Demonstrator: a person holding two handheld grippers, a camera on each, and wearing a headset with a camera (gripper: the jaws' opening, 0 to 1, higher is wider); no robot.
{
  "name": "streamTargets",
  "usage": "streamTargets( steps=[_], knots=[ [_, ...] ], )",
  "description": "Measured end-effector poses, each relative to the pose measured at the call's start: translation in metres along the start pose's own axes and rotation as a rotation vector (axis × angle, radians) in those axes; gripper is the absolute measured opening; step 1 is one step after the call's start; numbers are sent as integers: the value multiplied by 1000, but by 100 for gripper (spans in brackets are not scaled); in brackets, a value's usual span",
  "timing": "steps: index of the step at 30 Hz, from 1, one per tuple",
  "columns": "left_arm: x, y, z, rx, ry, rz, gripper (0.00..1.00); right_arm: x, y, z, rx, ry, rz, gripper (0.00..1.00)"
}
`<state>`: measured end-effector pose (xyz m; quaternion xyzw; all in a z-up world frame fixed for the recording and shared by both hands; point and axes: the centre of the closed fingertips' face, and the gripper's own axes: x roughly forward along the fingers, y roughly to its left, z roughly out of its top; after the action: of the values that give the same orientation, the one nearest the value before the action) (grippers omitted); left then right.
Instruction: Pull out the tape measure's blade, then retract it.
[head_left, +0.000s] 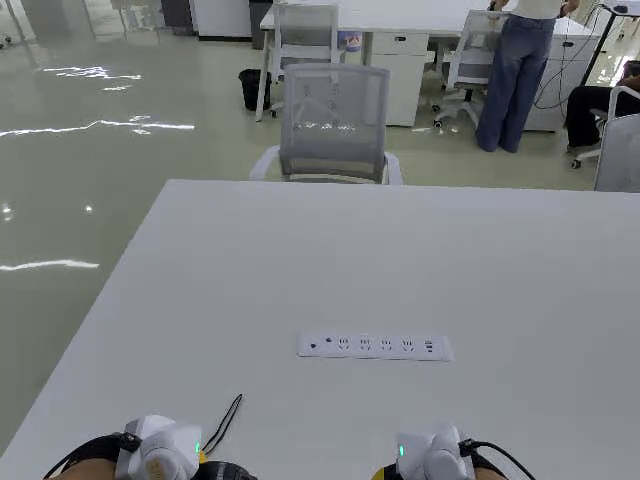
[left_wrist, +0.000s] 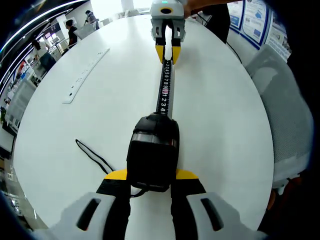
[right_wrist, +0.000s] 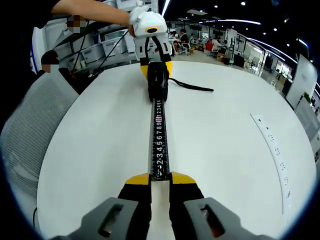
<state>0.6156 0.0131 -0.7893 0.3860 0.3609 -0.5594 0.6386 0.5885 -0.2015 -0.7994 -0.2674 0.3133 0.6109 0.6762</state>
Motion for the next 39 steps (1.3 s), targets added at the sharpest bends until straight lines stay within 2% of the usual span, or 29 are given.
streamTargets(
  steps=[39],
  knots=[
    [1, -1, 1, -1, -1, 2, 26, -17, 2, -27, 43, -2, -3, 10]
  ],
)
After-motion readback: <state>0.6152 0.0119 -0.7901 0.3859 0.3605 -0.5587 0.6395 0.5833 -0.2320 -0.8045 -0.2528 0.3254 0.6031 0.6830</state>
